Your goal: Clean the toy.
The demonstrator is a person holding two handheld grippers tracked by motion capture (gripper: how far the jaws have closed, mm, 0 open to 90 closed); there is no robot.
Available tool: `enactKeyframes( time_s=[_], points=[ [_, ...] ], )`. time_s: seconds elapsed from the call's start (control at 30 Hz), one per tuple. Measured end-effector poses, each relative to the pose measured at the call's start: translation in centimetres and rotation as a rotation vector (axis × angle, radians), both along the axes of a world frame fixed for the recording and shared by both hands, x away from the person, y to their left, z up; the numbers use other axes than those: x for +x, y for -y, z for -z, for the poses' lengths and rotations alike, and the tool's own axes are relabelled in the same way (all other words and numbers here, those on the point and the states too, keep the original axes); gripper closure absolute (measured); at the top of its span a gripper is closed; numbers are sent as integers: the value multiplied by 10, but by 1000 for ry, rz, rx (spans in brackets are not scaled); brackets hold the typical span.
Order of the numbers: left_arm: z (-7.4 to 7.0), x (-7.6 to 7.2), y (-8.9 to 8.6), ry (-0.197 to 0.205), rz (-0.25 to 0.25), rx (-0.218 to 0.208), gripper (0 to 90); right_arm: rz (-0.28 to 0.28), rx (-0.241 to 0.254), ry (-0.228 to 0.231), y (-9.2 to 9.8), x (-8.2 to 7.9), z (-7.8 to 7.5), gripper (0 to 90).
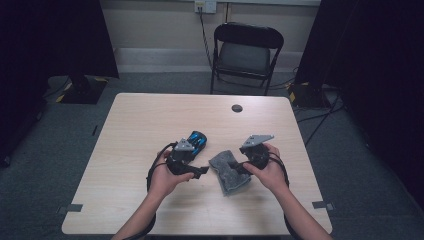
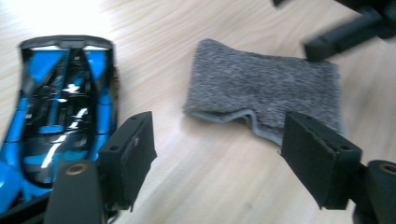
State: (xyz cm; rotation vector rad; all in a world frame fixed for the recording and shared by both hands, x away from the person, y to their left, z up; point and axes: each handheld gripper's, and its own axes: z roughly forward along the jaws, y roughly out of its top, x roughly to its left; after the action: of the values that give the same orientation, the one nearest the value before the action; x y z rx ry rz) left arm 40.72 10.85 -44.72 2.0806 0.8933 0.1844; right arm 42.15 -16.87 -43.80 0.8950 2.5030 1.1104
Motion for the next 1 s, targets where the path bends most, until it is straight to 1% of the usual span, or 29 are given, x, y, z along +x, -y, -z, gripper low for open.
enactKeyframes(
  time_s=[0.1,0.17,0.23,0.27,0.37,0.43,0.5,0.53,0.57,0.63,0.7,0.73,0.8,0.83,0.87,0.93,0.97,1.0],
  points=[
    [2,6,-4,1,-27,12,242,13,12,-10,2,-9,10,261],
    [3,10,-7,4,-44,24,232,18,11,-15,1,-15,16,254],
    [4,14,-9,14,-55,33,233,21,10,-10,0,-20,21,247],
    [4,16,-11,19,-60,42,232,26,18,-12,-1,-23,23,248],
    [3,22,-14,21,-77,49,229,43,23,-2,-4,-31,25,267],
    [2,23,-15,24,-83,53,227,49,18,-2,-5,-34,26,280],
    [2,28,-17,25,-93,59,218,46,26,-12,-6,-34,28,303],
    [2,30,-18,34,-95,67,212,45,24,-11,-7,-35,29,302],
    [3,33,-19,32,-105,64,207,44,24,-14,-9,-35,31,307],
    [4,37,-20,33,-108,69,187,52,15,-21,-11,-36,36,305],
    [5,43,-20,37,-117,86,179,48,11,-29,-13,-37,42,307],
    [6,46,-19,44,-116,84,178,49,5,-25,-14,-37,45,309],
    [7,53,-17,47,-112,96,171,52,-14,-13,-16,-38,49,320],
    [7,57,-16,58,-110,110,164,55,-12,-6,-16,-39,51,327],
    [8,61,-15,63,-113,108,165,63,-10,-5,-17,-39,53,336],
    [10,69,-14,57,-117,114,165,67,-19,6,-18,-40,56,344],
    [12,73,-13,59,-127,113,165,74,-14,6,-18,-40,57,352],
    [14,78,-12,50,-129,121,165,85,-9,-2,-18,-40,57,356]
  ],
)
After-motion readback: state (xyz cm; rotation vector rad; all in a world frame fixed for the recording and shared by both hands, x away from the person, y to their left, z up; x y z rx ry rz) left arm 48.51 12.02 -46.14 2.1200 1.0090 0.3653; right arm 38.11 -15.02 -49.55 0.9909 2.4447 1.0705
